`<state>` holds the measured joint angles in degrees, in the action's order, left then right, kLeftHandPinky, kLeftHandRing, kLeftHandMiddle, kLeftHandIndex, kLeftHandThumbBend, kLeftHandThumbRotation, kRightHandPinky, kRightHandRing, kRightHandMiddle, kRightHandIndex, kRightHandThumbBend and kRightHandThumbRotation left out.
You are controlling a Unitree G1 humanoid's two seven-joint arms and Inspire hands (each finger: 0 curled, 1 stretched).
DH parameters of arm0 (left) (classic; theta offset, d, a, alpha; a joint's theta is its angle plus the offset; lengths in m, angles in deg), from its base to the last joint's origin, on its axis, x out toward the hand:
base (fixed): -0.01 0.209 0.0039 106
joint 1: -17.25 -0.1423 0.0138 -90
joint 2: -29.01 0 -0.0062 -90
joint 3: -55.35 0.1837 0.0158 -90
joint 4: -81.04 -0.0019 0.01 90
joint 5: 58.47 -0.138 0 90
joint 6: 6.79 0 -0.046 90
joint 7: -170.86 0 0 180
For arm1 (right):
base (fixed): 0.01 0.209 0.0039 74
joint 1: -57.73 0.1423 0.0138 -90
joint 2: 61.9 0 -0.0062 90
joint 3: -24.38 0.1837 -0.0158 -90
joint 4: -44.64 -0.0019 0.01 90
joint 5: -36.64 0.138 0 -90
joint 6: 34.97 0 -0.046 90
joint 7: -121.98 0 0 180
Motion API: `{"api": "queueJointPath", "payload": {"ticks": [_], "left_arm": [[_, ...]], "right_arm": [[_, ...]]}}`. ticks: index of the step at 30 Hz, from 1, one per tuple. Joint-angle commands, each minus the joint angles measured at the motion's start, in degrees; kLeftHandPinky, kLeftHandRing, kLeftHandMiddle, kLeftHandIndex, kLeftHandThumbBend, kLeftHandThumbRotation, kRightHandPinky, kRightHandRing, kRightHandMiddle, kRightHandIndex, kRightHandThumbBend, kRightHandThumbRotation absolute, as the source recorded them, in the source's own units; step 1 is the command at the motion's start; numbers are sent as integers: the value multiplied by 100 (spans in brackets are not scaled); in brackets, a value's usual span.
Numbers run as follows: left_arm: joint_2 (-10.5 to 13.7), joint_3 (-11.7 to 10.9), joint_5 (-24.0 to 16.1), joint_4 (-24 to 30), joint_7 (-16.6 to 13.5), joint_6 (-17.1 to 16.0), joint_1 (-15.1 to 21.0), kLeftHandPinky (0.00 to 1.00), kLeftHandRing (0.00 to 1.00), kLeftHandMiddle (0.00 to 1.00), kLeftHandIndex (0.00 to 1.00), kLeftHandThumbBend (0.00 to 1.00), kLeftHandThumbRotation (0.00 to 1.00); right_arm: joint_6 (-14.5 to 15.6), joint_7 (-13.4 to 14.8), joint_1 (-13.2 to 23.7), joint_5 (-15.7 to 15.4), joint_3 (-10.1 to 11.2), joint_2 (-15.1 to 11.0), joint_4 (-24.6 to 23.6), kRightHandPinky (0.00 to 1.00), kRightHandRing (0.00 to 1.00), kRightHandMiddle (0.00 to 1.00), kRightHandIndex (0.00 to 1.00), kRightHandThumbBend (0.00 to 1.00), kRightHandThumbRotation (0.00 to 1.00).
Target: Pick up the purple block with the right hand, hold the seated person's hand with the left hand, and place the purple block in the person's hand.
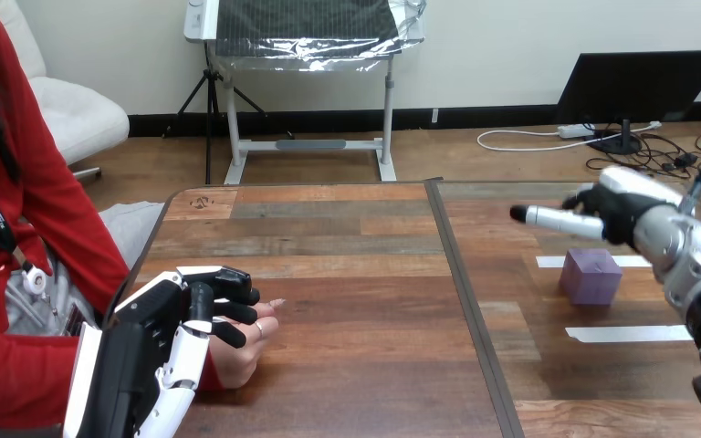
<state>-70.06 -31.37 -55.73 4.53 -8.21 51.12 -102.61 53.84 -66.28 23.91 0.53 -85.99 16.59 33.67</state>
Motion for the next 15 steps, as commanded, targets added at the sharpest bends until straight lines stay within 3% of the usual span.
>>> {"api": "queueJointPath", "payload": {"ticks": [1, 9, 15], "left_arm": [[-123, -74, 31, 247, 17, -108, 177, 43, 54, 57, 55, 10, 68], [-121, -68, 75, 283, 38, -58, 167, 43, 54, 57, 55, 13, 67], [-110, -76, 79, 291, 48, -52, 162, 43, 54, 57, 55, 14, 67]], "right_arm": [[45, -54, 102, -24, -76, -40, -54, 74, 83, 85, 81, 78, 100], [70, -119, 51, -79, -143, -21, -45, 78, 84, 85, 79, 79, 100], [37, -332, 66, -84, -197, -27, -50, 82, 85, 84, 81, 79, 100]]}}
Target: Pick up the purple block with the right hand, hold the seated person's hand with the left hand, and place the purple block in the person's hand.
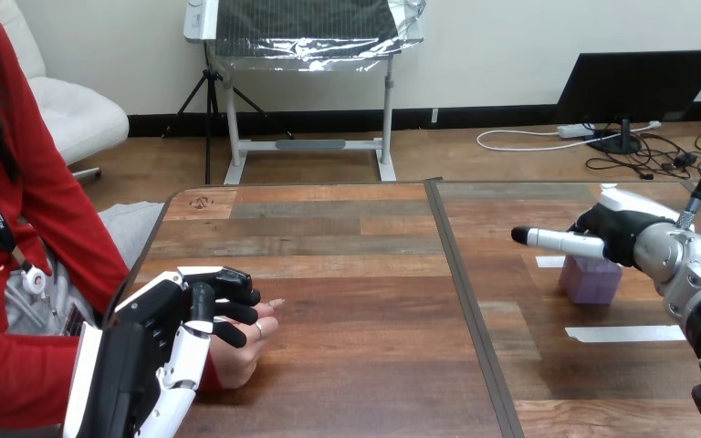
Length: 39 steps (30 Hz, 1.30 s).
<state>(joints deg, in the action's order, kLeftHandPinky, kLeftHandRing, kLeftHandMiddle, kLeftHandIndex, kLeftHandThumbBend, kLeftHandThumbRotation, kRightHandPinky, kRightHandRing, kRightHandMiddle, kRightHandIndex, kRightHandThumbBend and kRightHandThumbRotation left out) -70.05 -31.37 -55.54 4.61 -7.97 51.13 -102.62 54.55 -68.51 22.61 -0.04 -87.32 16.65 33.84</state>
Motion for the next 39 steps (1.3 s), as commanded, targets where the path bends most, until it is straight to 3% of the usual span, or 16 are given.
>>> {"api": "queueJointPath", "payload": {"ticks": [1, 8, 19, 32, 39], "left_arm": [[-110, -79, 59, 279, 23, -56, 163, 43, 54, 57, 55, 14, 67], [-119, -97, -11, 282, -7, -46, 155, 42, 54, 57, 55, 15, 66], [-121, -88, 18, 282, 12, -55, 165, 42, 53, 57, 55, 14, 66], [-107, -93, 30, 259, 30, -66, 195, 42, 53, 57, 55, 13, 65], [-103, -85, 101, 247, 73, -75, 220, 42, 53, 57, 55, 12, 65]], "right_arm": [[-31, -144, 200, -28, -73, -34, -65, 82, 85, 84, 81, 78, 100], [2, -389, 233, 9, -69, -27, -58, 81, 84, 85, 83, 76, 100], [-42, -477, 233, 1, -76, -41, -54, 79, 81, 84, 84, 73, 100], [-35, -402, 248, 21, -51, -35, -64, 78, 79, 81, 81, 73, 100], [-95, -209, 216, 97, 33, -37, -73, 76, 76, 78, 78, 73, 100]]}}
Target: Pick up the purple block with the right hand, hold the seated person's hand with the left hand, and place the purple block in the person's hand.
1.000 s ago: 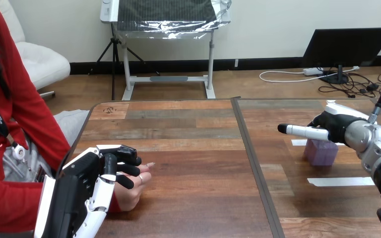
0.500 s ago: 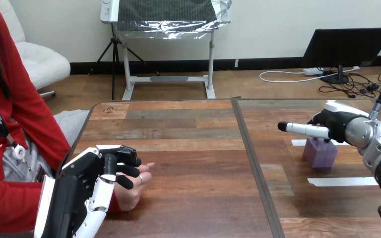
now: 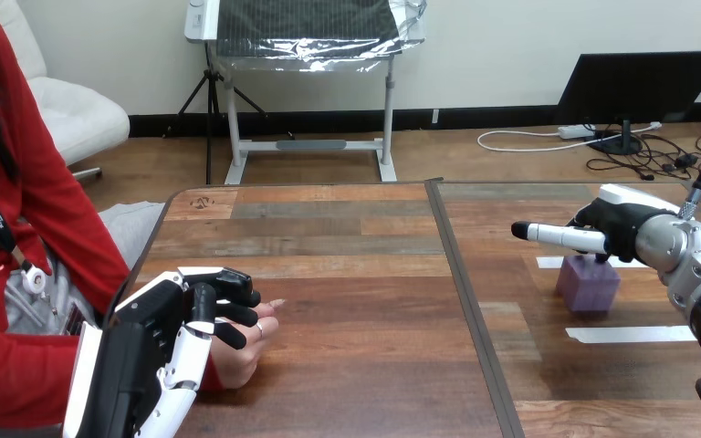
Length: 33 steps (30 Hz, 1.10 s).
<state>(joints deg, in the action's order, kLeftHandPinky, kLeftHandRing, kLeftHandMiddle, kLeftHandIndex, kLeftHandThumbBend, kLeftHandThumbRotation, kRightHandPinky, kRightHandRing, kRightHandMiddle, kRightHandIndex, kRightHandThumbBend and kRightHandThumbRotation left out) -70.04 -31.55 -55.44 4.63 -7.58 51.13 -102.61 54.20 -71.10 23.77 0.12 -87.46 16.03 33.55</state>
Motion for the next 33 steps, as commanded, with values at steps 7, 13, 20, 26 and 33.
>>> {"api": "queueJointPath", "payload": {"ticks": [7, 13, 20, 26, 33], "left_arm": [[-109, -77, 92, 247, 52, -43, 229, 42, 53, 57, 55, 13, 65], [-98, -80, 130, 211, 81, -65, 260, 42, 53, 56, 55, 13, 64], [-97, -89, 127, 190, 90, -81, 284, 42, 53, 56, 55, 13, 64], [-91, -100, 103, 196, 87, -71, 296, 41, 53, 56, 55, 13, 64], [-81, -98, 137, 227, 110, -32, 308, 41, 52, 56, 54, 12, 65]], "right_arm": [[-58, 179, 100, 140, 88, 27, -45, 73, 72, 74, 74, 75, 100], [-70, 246, 129, 145, 83, 29, -50, 71, 70, 72, 72, 76, 100], [-101, 269, 173, 157, 92, 24, -67, 68, 69, 70, 70, 76, 100], [-184, 336, 198, 109, 46, 7, -82, 66, 67, 68, 68, 75, 100], [-260, 462, 211, 100, 48, -16, -80, 65, 66, 67, 66, 75, 100]]}}
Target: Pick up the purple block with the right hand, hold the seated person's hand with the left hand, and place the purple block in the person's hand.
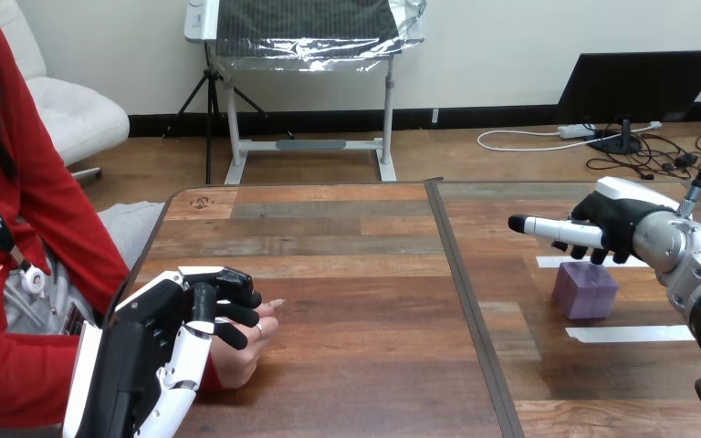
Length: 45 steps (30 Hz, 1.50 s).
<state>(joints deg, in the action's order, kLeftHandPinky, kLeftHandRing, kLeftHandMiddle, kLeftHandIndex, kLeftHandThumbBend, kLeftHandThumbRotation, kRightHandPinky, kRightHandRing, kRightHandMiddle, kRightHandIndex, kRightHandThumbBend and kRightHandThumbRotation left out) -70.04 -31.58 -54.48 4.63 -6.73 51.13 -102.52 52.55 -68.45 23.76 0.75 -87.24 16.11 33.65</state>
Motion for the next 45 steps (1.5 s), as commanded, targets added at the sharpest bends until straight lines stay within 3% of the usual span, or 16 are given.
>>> {"api": "queueJointPath", "payload": {"ticks": [1, 21, 36, 45], "left_arm": [[-80, -96, 46, 228, 29, -28, 299, 41, 52, 56, 54, 11, 65], [-85, -144, 11, 148, 69, -94, 354, 40, 52, 55, 54, 8, 65], [-104, -188, 6, 97, 104, -109, 401, 40, 52, 55, 54, 11, 65], [-100, -172, 49, 163, 125, -34, 362, 40, 52, 55, 54, 13, 66]], "right_arm": [[-96, 207, 215, 47, 37, -24, -90, 65, 66, 67, 66, 76, 100], [-257, 509, 293, 272, 295, -31, -129, 56, 59, 61, 58, 79, 100], [-303, 860, 365, 486, 472, 7, -173, 53, 62, 66, 65, 83, 100], [-402, 1026, 387, 457, 433, -14, -180, 45, 56, 60, 68, 81, 100]]}}
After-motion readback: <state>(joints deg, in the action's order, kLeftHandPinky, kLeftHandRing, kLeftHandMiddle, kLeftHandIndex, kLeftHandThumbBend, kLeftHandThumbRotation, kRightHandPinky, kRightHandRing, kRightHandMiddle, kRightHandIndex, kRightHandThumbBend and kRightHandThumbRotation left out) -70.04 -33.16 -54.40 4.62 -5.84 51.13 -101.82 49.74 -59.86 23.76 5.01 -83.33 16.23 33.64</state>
